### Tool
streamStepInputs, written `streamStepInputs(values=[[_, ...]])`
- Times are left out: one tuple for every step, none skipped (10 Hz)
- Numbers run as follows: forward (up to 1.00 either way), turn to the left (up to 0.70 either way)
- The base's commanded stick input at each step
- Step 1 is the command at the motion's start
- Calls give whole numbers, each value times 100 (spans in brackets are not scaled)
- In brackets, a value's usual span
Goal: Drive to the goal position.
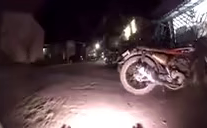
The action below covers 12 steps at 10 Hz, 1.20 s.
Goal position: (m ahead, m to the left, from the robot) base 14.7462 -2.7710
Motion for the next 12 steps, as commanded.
streamStepInputs(values=[[56,0],[56,0],[56,0],[56,0],[56,0],[56,0],[56,0],[56,0],[56,0],[56,0],[56,0],[56,0]])
